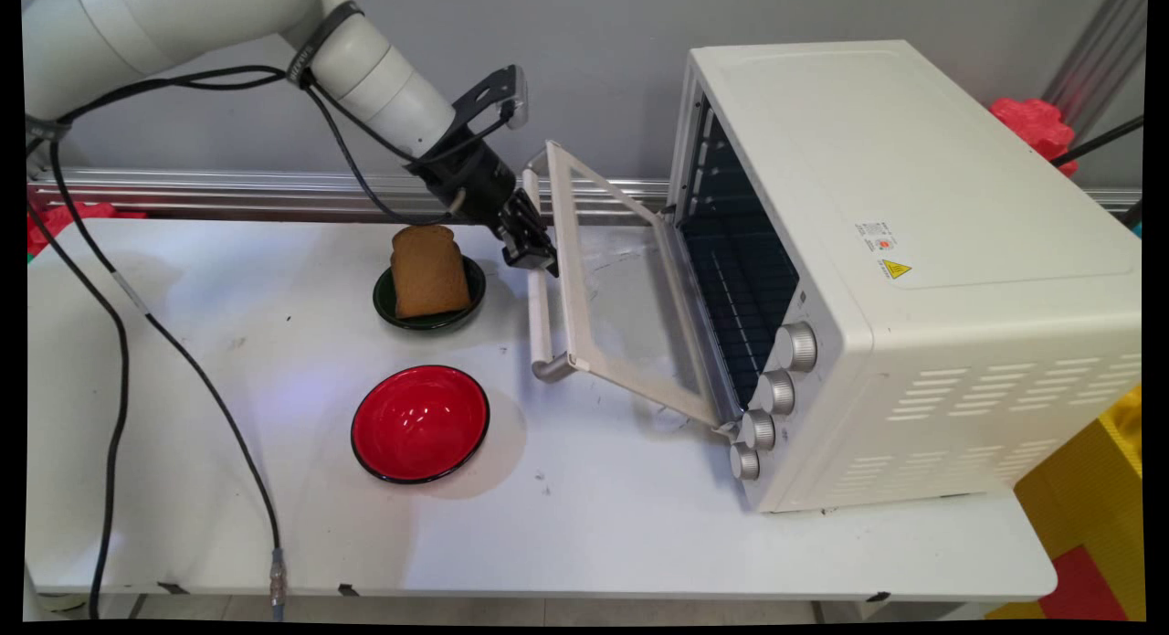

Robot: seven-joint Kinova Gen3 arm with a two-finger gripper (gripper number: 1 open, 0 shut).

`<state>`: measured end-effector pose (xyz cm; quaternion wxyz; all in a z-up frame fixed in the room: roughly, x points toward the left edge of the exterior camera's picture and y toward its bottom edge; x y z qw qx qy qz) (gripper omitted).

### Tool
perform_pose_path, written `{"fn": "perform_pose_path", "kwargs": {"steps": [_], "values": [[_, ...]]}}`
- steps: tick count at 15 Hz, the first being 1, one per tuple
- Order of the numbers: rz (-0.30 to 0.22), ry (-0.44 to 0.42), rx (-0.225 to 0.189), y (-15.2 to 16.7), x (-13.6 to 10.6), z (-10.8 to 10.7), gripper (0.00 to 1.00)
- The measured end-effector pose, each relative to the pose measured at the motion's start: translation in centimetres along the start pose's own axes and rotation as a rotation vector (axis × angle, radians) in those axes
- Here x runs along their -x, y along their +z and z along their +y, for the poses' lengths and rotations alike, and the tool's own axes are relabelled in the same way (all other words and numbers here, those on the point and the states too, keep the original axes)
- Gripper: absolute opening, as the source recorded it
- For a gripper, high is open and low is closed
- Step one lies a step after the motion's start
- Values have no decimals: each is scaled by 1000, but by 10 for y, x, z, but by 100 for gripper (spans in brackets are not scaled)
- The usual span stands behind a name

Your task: Open the oven

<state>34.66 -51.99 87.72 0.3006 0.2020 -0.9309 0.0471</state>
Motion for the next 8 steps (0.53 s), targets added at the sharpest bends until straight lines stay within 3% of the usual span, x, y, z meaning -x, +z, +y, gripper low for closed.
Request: {"fn": "perform_pose_path", "kwargs": {"steps": [8], "values": [[-11,47,-2,1,18,3,0]]}}
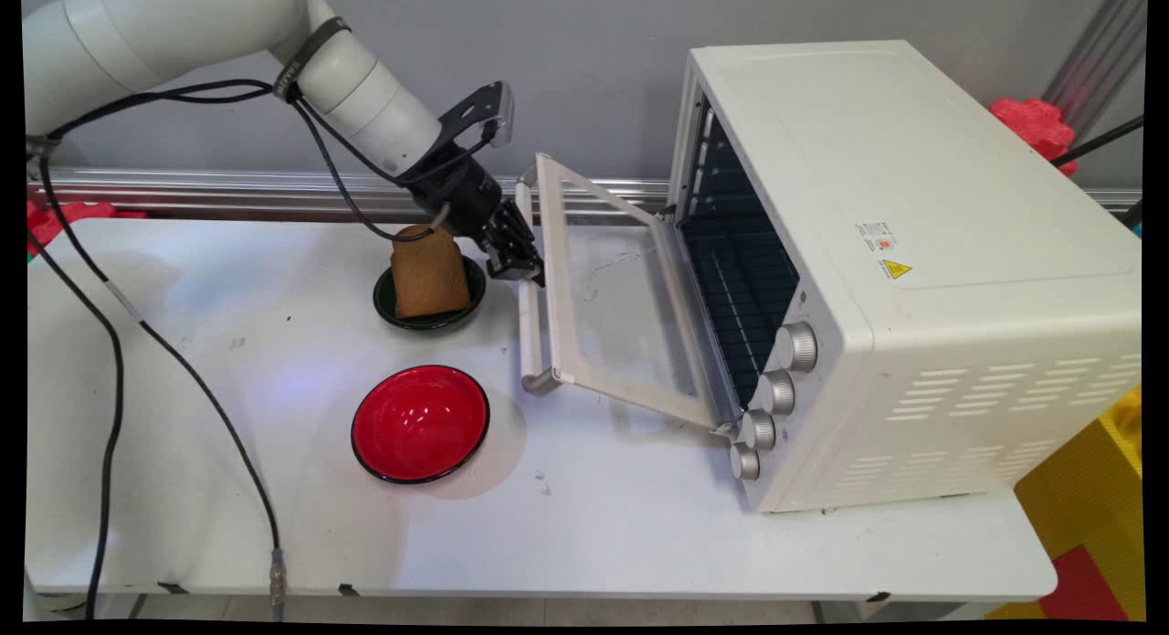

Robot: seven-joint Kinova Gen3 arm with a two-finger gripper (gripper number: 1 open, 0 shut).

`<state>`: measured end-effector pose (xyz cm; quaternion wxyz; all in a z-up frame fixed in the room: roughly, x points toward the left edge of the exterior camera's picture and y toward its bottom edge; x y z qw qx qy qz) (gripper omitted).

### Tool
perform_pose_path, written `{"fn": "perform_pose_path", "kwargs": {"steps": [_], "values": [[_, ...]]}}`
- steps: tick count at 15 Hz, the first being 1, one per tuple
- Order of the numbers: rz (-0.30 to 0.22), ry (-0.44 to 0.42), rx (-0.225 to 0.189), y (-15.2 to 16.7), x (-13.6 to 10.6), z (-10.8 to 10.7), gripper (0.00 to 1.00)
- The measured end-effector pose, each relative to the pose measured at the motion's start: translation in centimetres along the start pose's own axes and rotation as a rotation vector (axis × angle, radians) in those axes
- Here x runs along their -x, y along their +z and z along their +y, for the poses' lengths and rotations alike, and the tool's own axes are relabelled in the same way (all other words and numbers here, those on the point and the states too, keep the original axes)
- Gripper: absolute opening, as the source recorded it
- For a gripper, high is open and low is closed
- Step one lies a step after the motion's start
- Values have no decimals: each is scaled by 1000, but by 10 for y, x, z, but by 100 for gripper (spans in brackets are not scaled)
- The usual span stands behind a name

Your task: Open the oven

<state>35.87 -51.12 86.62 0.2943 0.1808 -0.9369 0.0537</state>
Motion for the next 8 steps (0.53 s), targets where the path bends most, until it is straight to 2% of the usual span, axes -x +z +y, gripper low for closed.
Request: {"fn": "perform_pose_path", "kwargs": {"steps": [8], "values": [[-15,17,6,-8,12,5,0]]}}
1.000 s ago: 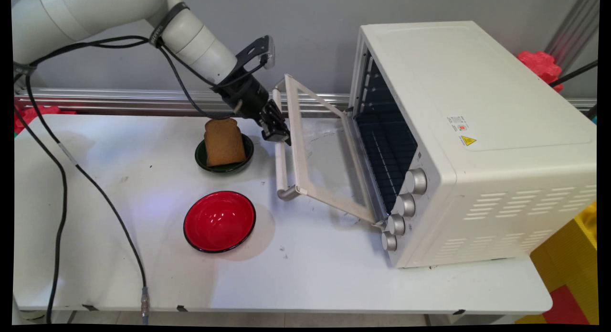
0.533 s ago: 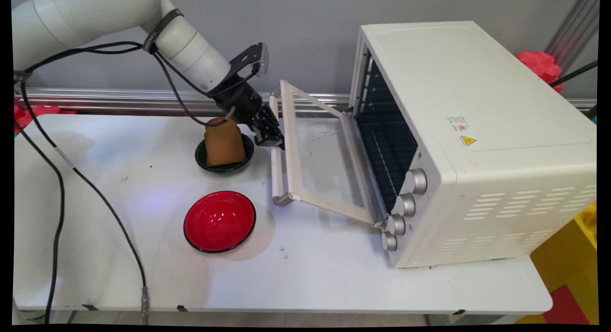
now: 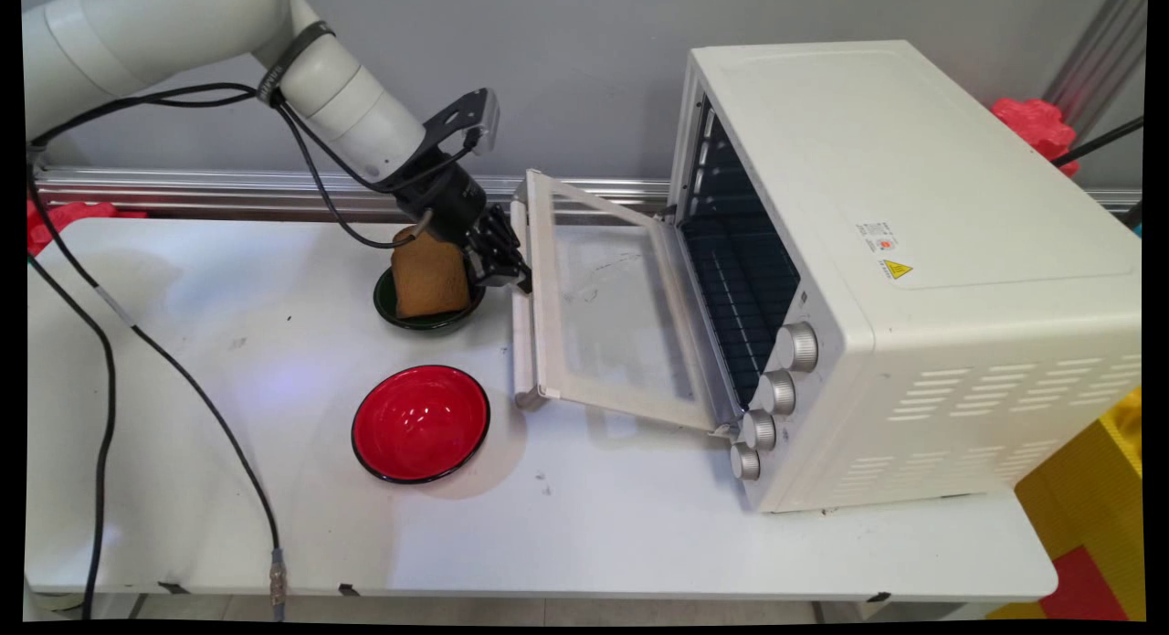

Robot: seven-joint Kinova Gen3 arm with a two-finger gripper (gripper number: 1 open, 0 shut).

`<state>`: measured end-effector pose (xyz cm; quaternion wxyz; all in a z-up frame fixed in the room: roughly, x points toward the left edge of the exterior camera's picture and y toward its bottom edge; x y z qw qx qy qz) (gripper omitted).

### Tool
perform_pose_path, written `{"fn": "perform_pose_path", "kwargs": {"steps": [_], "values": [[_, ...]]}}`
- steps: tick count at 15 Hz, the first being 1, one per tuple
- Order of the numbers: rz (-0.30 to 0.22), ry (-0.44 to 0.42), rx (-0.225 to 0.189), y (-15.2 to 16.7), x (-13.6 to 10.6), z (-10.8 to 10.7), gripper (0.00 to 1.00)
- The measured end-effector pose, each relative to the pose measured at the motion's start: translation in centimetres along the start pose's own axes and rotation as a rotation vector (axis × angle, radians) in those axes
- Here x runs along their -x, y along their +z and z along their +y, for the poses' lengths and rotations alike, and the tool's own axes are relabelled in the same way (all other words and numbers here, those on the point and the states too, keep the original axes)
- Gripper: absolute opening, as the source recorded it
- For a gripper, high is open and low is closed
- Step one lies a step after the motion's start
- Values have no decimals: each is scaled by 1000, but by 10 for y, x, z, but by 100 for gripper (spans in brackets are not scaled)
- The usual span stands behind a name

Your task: Open the oven

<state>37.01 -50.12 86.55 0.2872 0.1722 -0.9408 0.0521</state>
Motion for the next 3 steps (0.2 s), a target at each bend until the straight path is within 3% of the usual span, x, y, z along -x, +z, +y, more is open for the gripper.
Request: {"fn": "perform_pose_path", "kwargs": {"steps": [3], "values": [[-5,1,0,-6,3,2,0]]}}
